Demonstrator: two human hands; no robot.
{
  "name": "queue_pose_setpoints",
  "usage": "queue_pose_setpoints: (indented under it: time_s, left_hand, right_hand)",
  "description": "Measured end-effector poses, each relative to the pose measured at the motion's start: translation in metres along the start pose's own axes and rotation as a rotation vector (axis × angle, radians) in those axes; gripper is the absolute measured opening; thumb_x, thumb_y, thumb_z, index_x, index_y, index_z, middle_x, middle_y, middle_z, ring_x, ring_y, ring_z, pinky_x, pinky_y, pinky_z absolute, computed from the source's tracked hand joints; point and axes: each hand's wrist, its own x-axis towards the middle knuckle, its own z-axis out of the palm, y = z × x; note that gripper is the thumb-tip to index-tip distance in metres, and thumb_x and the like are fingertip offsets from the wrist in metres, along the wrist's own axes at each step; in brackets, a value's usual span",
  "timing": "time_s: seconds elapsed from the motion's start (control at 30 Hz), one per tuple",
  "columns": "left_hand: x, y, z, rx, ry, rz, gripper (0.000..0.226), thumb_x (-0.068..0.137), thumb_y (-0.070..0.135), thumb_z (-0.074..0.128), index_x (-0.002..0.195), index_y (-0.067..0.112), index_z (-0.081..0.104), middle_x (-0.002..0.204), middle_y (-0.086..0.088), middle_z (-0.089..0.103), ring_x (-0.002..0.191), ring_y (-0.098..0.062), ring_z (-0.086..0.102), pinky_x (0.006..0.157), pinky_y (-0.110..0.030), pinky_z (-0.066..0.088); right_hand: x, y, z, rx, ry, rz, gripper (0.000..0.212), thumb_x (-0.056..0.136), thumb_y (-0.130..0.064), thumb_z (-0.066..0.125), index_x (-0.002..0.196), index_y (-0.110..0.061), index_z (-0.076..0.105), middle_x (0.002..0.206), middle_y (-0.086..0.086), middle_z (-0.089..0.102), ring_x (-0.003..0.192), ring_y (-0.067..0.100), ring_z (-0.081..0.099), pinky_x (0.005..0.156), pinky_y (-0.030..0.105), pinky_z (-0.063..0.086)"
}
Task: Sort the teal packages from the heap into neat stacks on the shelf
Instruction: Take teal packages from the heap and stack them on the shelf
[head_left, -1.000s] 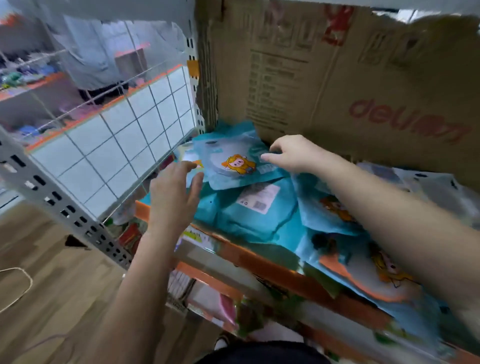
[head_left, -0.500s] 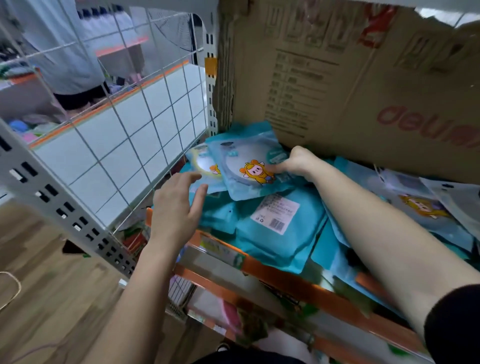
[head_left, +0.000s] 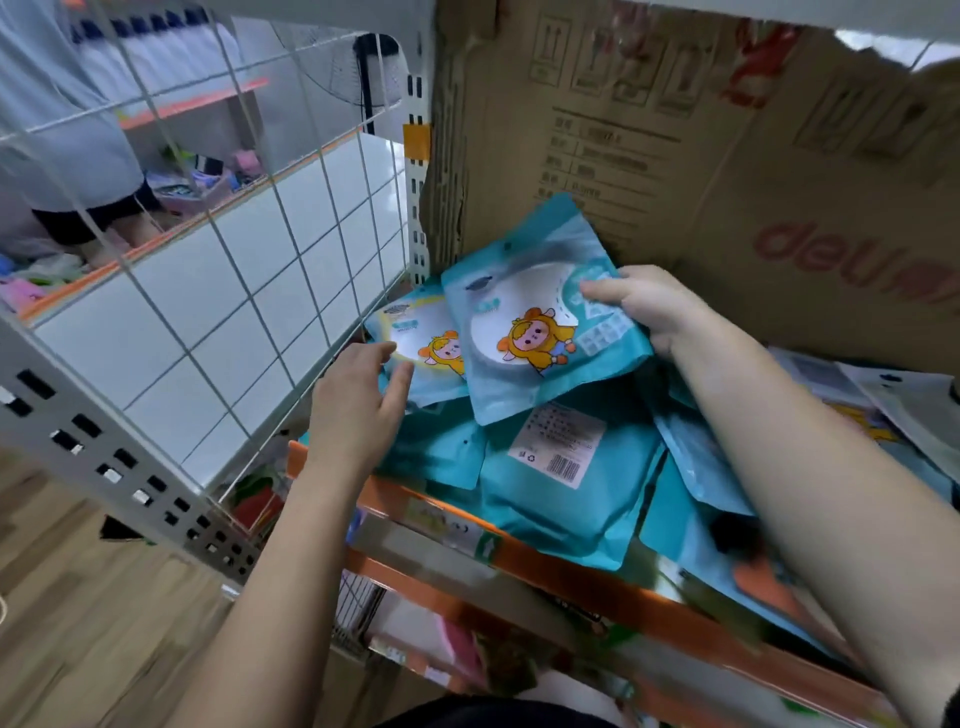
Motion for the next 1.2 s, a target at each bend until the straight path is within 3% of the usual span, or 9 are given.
queue_pose_setpoints:
  time_s: [0.07, 0.2, 0.3, 0.53, 0.67, 0.83, 1.0, 1.1, 1.2]
  left_hand:
    - [0.011, -0.002, 0.005, 0.031, -0.026, -0.068, 0.034, 0.098, 0.031, 0.051, 0.116, 0.005, 0.062, 0.111, -0.013, 0.063, 0.103, -0.03, 0.058, 0.081, -0.037, 0.041]
    - [0.037, -0.007, 0.015, 0.082, -0.067, -0.245, 0.041, 0.097, 0.041, 0.049, 0.086, 0.002, 0.059, 0.085, -0.013, 0.061, 0.085, -0.034, 0.057, 0.064, -0.034, 0.031]
    - [0.052, -0.004, 0.018, 0.111, -0.111, -0.36, 0.051, 0.092, 0.054, 0.052, 0.086, 0.004, 0.057, 0.083, -0.012, 0.056, 0.083, -0.031, 0.054, 0.064, -0.035, 0.035]
    - [0.058, -0.008, 0.017, -0.315, -0.138, -0.504, 0.039, 0.074, 0.04, 0.077, 0.083, 0.003, 0.068, 0.079, -0.015, 0.069, 0.075, -0.032, 0.067, 0.067, -0.043, 0.053]
    - [0.043, 0.009, 0.015, -0.61, -0.192, -0.548, 0.02, 0.093, 0.019, 0.063, 0.079, 0.005, 0.063, 0.071, -0.01, 0.061, 0.055, -0.019, 0.055, 0.044, -0.017, 0.043]
    - [0.035, 0.033, 0.013, -0.822, -0.183, -0.476, 0.014, 0.099, 0.013, 0.053, 0.104, 0.007, 0.065, 0.08, -0.003, 0.066, 0.061, -0.013, 0.061, 0.048, -0.02, 0.046]
    - [0.025, 0.076, 0.009, -0.917, -0.172, -0.32, 0.016, 0.097, 0.008, 0.052, 0.09, 0.011, 0.066, 0.081, -0.006, 0.066, 0.067, -0.018, 0.06, 0.058, -0.026, 0.048]
    - [0.013, 0.107, 0.013, -0.961, -0.171, -0.236, 0.018, 0.097, 0.005, 0.051, 0.087, 0.013, 0.064, 0.067, 0.011, 0.069, 0.059, -0.004, 0.063, 0.052, -0.018, 0.05]
    - [0.0, 0.142, 0.02, -0.967, -0.186, -0.158, 0.025, 0.097, 0.002, 0.048, 0.08, 0.016, 0.06, 0.056, 0.016, 0.064, 0.051, 0.002, 0.057, 0.047, -0.013, 0.044]
  right_hand:
    - [-0.01, 0.002, -0.011, 0.006, 0.017, -0.025, 0.009, 0.093, -0.013, 0.063, 0.097, -0.006, 0.062, 0.076, 0.008, 0.075, 0.069, 0.021, 0.073, 0.053, 0.032, 0.057]
    - [-0.031, 0.014, -0.032, 0.084, 0.051, -0.063, 0.016, 0.098, -0.024, 0.055, 0.097, -0.01, 0.061, 0.079, 0.006, 0.074, 0.069, 0.018, 0.073, 0.054, 0.031, 0.057]
    - [-0.049, 0.024, -0.045, 0.149, 0.087, -0.094, 0.022, 0.101, -0.028, 0.049, 0.098, -0.011, 0.062, 0.08, 0.004, 0.074, 0.07, 0.017, 0.073, 0.054, 0.03, 0.057]
    - [-0.077, 0.048, -0.056, 0.215, 0.286, -0.177, 0.017, 0.102, -0.029, 0.047, 0.098, -0.017, 0.059, 0.091, 0.003, 0.072, 0.074, 0.016, 0.073, 0.055, 0.03, 0.056]
    - [-0.089, 0.057, -0.058, 0.261, 0.348, -0.191, 0.018, 0.102, -0.029, 0.045, 0.098, -0.018, 0.059, 0.089, 0.0, 0.074, 0.075, 0.015, 0.073, 0.055, 0.029, 0.056]
    - [-0.105, 0.065, -0.066, 0.338, 0.415, -0.225, 0.017, 0.103, -0.026, 0.045, 0.102, -0.018, 0.059, 0.091, -0.002, 0.074, 0.081, 0.015, 0.073, 0.059, 0.029, 0.057]
    - [-0.131, 0.075, -0.09, 0.466, 0.475, -0.279, 0.018, 0.102, -0.018, 0.044, 0.108, -0.012, 0.059, 0.088, -0.003, 0.075, 0.082, 0.014, 0.073, 0.059, 0.028, 0.056]
    - [-0.152, 0.08, -0.111, 0.486, 0.511, -0.301, 0.017, 0.102, -0.017, 0.043, 0.103, -0.015, 0.06, 0.085, -0.005, 0.075, 0.08, 0.014, 0.073, 0.057, 0.028, 0.056]
    - [-0.177, 0.088, -0.138, 0.488, 0.573, -0.327, 0.016, 0.102, -0.017, 0.044, 0.101, -0.016, 0.06, 0.085, -0.003, 0.075, 0.079, 0.015, 0.072, 0.059, 0.031, 0.058]
